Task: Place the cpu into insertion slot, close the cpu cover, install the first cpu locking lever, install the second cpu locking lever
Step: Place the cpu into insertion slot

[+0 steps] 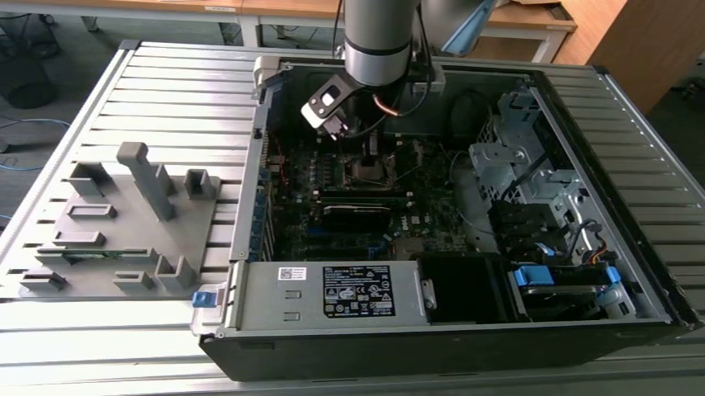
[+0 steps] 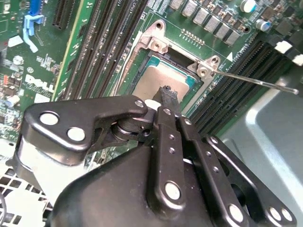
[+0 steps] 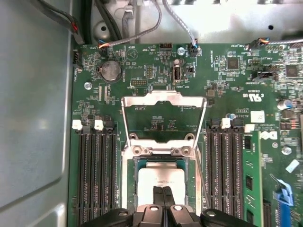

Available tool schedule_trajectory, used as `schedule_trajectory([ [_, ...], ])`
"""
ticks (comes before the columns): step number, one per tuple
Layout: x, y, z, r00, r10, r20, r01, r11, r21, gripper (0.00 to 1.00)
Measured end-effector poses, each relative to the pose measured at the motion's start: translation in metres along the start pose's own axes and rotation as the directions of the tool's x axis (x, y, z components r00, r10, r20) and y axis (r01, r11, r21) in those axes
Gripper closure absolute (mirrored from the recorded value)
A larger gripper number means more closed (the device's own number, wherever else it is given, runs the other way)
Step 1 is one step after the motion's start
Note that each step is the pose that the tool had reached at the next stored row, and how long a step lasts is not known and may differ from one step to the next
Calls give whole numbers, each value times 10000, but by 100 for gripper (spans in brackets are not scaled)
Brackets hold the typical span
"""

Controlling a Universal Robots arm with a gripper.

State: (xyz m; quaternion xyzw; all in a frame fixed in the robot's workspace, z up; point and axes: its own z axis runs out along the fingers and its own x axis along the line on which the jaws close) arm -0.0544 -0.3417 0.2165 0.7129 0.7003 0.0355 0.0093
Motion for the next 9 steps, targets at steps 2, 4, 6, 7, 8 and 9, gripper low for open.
schedule_trajectory([
  [2, 1, 3, -42, 10000, 0, 0, 0, 10000, 0, 89],
  [4, 2, 4, -52, 10000, 0, -2, 0, 10000, -1, 89],
  [6, 2, 4, -54, 10000, 0, -2, 0, 10000, -1, 89],
  [7, 2, 4, -56, 10000, 0, 0, 0, 10000, 0, 89],
  [8, 2, 4, -56, 10000, 0, -1, 0, 10000, 0, 89],
  [9, 2, 5, -55, 10000, 0, -1, 0, 10000, 59, 89],
])
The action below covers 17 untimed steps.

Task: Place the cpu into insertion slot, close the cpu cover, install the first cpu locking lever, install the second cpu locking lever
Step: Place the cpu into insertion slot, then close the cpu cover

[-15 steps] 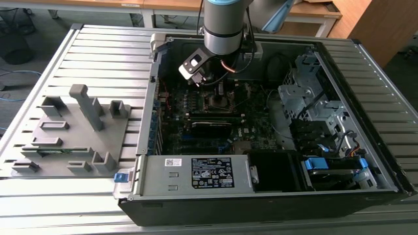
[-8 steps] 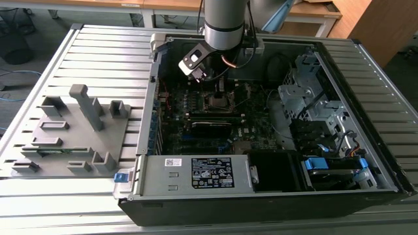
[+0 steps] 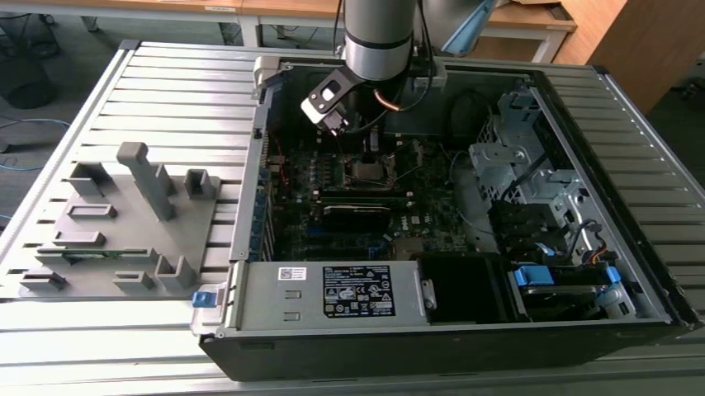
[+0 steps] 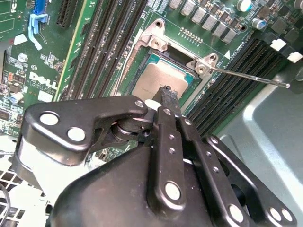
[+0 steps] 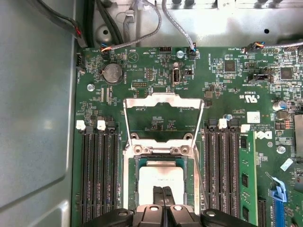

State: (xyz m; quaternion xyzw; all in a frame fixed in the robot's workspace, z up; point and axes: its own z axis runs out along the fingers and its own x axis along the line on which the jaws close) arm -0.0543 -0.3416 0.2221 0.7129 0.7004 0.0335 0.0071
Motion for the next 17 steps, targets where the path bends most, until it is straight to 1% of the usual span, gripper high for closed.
schedule_trajectory([
  [1, 0, 1, 0, 10000, 4, 5, -4, 9999, 104, 89],
  [4, 0, 0, 0, 10000, 9, 7, -9, 9998, 198, 89],
  [5, 0, 0, 0, 10000, 10, 7, -10, 9998, 219, 89],
  [11, 0, 43, 5, 10000, 10, 6, -10, 9998, 220, 89],
  [17, 0, 56, 6, 10000, 10, 7, -10, 9998, 220, 89],
])
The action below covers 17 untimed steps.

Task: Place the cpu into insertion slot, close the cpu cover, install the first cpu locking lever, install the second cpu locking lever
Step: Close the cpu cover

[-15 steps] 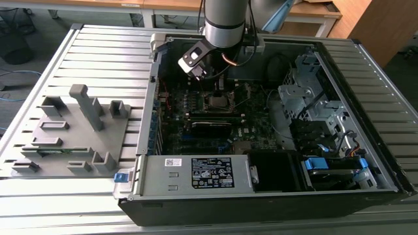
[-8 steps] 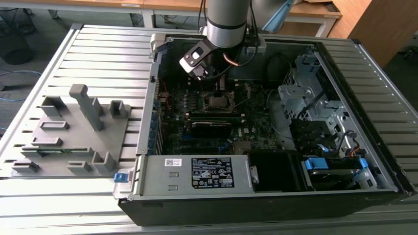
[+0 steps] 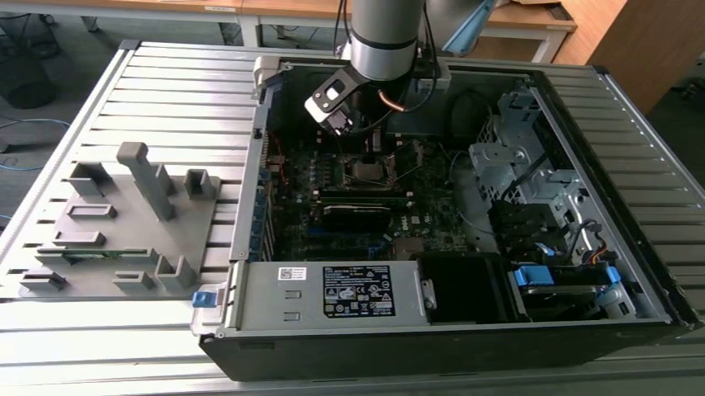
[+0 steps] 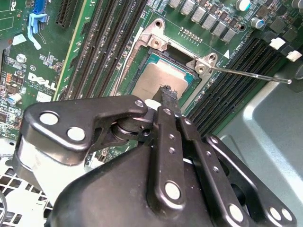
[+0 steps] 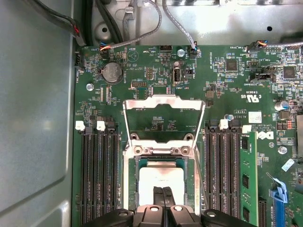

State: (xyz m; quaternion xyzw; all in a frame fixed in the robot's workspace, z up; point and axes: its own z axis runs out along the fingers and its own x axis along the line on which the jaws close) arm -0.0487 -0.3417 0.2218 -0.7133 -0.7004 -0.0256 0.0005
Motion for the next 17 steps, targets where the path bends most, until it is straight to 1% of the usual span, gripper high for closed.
schedule_trajectory([
  [14, 1, 1, -20, 10000, -1, -1, 1, 10000, -1, 89],
  [16, 2, 2, -40, 10000, 0, 0, 0, 10000, 0, 89],
  [17, 2, 2, -41, 10000, 0, 0, 0, 10000, 0, 89],
])
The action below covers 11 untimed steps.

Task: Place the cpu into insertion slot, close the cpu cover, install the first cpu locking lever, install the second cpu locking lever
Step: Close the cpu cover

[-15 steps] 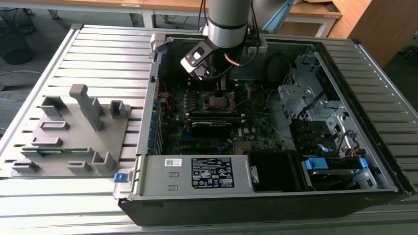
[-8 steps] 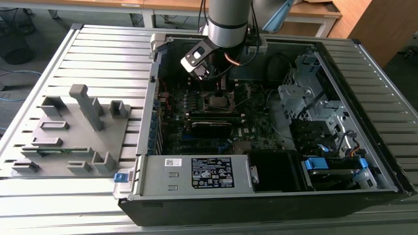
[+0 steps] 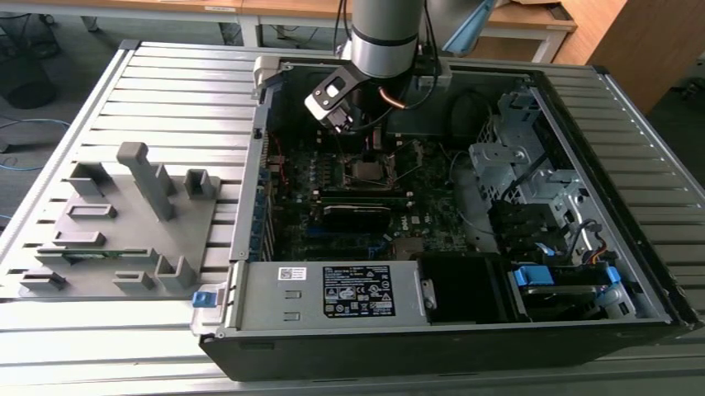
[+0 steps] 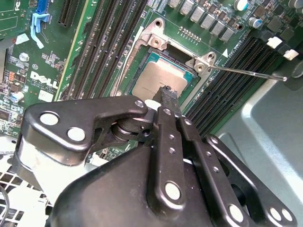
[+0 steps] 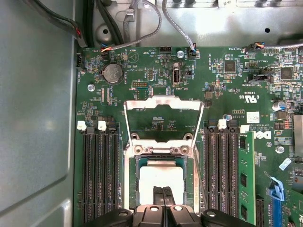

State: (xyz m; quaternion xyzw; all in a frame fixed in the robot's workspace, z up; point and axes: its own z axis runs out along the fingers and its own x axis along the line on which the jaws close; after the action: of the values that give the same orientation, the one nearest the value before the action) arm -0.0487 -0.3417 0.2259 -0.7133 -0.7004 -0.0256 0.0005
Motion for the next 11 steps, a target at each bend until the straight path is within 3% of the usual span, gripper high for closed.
schedule_trajectory([
  [11, 2, 1, -32, 10000, 0, -2, 0, 10000, -1, 89],
])
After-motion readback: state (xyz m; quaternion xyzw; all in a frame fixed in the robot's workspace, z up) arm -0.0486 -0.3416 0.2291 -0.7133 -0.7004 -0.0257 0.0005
